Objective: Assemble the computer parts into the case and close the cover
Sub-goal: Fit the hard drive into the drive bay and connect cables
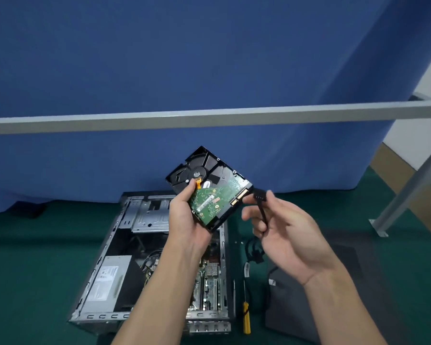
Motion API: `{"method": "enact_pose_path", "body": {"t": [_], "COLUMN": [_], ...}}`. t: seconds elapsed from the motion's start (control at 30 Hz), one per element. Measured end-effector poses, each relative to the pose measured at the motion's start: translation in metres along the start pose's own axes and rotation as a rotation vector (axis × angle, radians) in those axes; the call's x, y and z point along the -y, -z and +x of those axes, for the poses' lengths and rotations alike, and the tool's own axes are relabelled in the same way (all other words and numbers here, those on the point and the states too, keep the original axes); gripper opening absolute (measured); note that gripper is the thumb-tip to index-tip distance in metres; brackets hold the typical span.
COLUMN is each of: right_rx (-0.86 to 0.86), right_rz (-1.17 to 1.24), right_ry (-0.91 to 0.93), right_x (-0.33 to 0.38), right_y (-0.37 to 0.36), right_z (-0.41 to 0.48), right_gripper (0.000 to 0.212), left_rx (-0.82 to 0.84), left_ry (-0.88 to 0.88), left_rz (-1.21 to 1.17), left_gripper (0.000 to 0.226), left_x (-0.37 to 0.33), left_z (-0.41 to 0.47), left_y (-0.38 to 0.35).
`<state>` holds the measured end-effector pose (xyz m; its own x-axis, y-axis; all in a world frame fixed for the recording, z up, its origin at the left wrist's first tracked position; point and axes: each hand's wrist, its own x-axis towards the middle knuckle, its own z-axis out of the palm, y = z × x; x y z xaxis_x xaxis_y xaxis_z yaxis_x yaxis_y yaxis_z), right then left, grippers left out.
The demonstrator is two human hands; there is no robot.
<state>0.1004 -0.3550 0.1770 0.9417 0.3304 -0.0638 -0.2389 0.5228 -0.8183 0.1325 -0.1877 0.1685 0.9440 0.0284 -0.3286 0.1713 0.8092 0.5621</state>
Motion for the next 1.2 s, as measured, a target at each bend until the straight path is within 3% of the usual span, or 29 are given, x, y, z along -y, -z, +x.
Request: {"method": "enact_pose_path", "body": {"t": [0.1, 0.17, 0.23, 0.67, 0.87, 1.2], "right_rx": [-0.038, -0.077, -0.124, -0.145, -0.173, -0.210], "right_rz": [-0.144, -0.187, -0.264, -0.349, -0.405, -0.245], "right_ry": [0.091, 0.149, 0.203, 0.345, 0.293, 0.276], "right_x": [-0.005, -0.010, -0.015, -0.047, -0.052, -0.058], "right_y": [-0.031, -0.048, -0.065, -0.132, -0.136, -0.138], "right_z": [0.000, 0.001, 0.003, 0.007, 0.005, 0.008], "right_gripper": [0.015, 0.013, 0.012, 0.019, 0.021, 0.013], "left_rx": [-0.004, -0.041, -0.076, 0.013, 0.051, 0.117], "left_ry": [-0.041, -0.071, -0.117, -0.262, -0.280, -0.364], "left_rz": [0.052, 0.063, 0.095, 0.121, 0.179, 0.210], "left_gripper": [0.024, 0.056, 0.070, 0.056, 0.056, 0.052], "left_x": [-0.022, -0.037, -0.053, -0.113, -0.122, -0.123], "left_z": [-0.016, -0.026, -0.033, -0.057, -0.058, -0.058], "left_y": [-0.005, -0.005, 0.000, 0.030, 0.037, 0.037]}}
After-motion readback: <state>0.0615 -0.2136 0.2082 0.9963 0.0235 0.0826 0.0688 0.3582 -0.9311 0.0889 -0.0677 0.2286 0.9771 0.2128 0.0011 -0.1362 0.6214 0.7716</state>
